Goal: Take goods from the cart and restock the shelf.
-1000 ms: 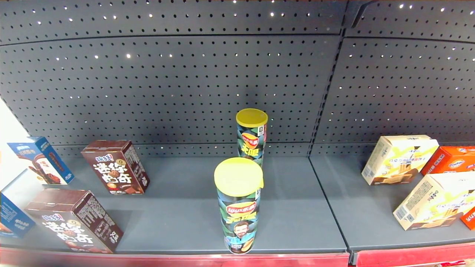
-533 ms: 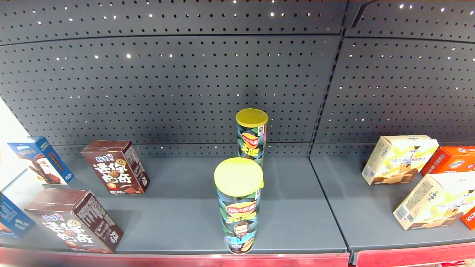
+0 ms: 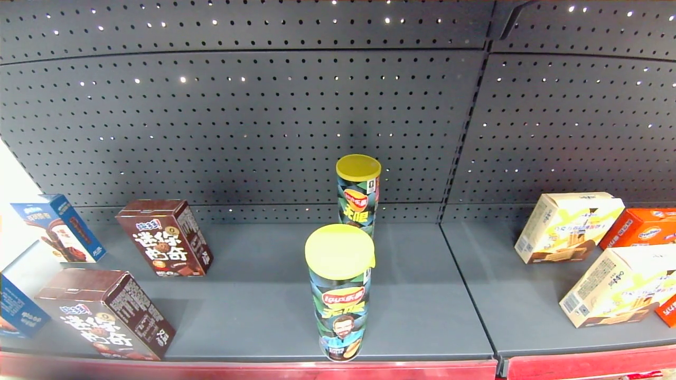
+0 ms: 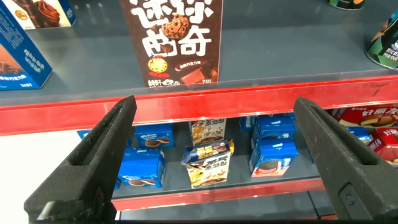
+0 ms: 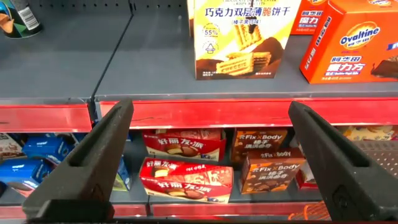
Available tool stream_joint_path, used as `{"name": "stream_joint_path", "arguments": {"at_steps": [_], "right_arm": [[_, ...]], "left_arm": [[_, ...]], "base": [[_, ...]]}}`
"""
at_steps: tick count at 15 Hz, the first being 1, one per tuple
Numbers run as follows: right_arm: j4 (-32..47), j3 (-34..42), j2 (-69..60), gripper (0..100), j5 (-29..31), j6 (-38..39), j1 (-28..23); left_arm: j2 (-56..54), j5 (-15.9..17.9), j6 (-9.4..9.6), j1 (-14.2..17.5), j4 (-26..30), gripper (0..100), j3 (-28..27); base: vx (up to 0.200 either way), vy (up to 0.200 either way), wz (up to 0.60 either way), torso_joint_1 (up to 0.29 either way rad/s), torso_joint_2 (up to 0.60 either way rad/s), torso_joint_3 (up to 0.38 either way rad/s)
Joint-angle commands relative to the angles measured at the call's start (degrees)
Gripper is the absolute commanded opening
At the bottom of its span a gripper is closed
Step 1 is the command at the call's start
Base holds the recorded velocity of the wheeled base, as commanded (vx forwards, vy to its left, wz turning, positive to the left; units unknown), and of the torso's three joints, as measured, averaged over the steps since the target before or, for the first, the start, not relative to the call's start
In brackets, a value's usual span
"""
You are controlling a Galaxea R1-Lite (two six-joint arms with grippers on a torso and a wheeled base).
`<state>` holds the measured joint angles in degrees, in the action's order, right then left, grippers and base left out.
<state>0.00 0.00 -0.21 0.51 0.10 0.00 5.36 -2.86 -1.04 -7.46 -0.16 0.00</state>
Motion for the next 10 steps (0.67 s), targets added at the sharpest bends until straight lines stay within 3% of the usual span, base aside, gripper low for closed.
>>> {"name": "stream_joint_path", "arguments": {"at_steps": [1,4,5,6,7,8,10], "right_arm": [[0.0,0.0,0.2,100,0.0,0.0,0.0],[0.0,0.0,0.2,100,0.0,0.0,0.0],[0.0,0.0,0.2,100,0.0,0.0,0.0],[0.0,0.0,0.2,100,0.0,0.0,0.0],[0.0,0.0,0.2,100,0.0,0.0,0.0],[0.0,0.0,0.2,100,0.0,0.0,0.0],[0.0,0.0,0.2,100,0.0,0.0,0.0]], "left_arm": [[0.1,0.0,-0.02,0.0,0.0,100,0.0],[6.1,3.6,0.51,-2.6,-0.9,100,-4.0],[17.5,11.2,1.04,-0.7,1.0,100,-13.5],[20.2,11.6,2.97,-0.1,0.6,100,-15.0],[21.6,11.6,7.45,-0.1,0.2,100,-15.8],[22.4,11.7,9.03,-0.2,0.2,100,-16.7],[23.7,11.7,9.21,-0.2,0.2,100,-19.6]], "base": [[0.000,0.000,0.00,0.000,0.00,0.000],[0.000,0.000,0.00,0.000,0.00,0.000],[0.000,0.000,0.00,0.000,0.00,0.000],[0.000,0.000,0.00,0.000,0.00,0.000],[0.000,0.000,0.00,0.000,0.00,0.000],[0.000,0.000,0.00,0.000,0.00,0.000],[0.000,0.000,0.00,0.000,0.00,0.000]]}}
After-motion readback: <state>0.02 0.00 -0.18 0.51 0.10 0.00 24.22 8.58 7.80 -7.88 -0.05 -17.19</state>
